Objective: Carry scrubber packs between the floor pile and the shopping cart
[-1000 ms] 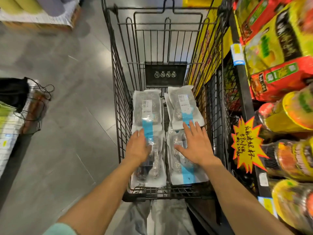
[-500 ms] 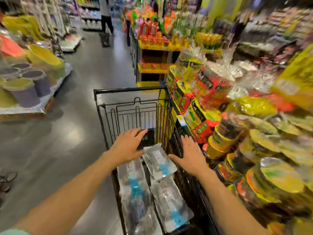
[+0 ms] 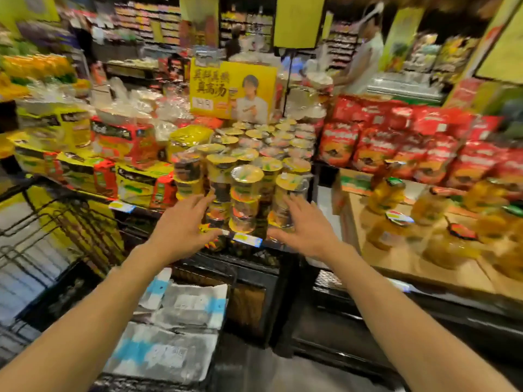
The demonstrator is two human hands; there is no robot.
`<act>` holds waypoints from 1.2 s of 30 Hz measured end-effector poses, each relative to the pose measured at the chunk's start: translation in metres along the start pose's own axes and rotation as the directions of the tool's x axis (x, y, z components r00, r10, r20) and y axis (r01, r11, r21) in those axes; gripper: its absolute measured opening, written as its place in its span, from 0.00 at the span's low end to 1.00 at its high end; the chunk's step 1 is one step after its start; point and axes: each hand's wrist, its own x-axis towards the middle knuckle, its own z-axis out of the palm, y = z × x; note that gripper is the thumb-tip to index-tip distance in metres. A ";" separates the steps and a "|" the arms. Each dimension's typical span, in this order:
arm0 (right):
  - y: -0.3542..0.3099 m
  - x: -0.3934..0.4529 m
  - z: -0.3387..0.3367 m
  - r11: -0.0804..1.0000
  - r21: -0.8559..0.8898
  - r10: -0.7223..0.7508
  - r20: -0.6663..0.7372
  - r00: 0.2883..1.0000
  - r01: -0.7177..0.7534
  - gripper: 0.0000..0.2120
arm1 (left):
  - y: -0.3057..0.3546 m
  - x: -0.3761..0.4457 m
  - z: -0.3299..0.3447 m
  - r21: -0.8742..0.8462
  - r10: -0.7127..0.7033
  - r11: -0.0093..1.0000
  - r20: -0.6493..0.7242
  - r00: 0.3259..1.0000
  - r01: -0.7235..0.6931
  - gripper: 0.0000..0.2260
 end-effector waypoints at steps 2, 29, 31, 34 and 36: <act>0.032 -0.050 -0.027 0.991 -0.039 0.125 -0.051 0.991 -0.127 0.48 | 0.057 0.016 -0.006 -0.026 0.143 0.989 -0.005 0.990 -0.143 0.40; 0.117 -0.874 -0.135 -0.154 0.288 0.901 -0.352 -0.254 -0.945 0.48 | 0.783 -0.275 0.049 -0.335 0.998 -0.015 -0.068 0.008 -0.942 0.38; 0.108 -0.903 -0.136 -0.235 0.301 0.876 -0.346 -0.335 -0.924 0.48 | 0.816 -0.300 0.052 -0.346 0.995 -0.085 -0.082 -0.060 -0.934 0.38; 0.105 -0.933 -0.140 -0.297 0.290 0.852 -0.349 -0.390 -0.910 0.48 | 0.860 -0.331 0.058 -0.366 0.986 -0.165 -0.088 -0.142 -0.916 0.38; 0.111 -0.947 -0.145 -0.335 0.272 0.837 -0.353 -0.418 -0.902 0.45 | 0.889 -0.345 0.063 -0.376 0.977 -0.212 -0.094 -0.190 -0.902 0.37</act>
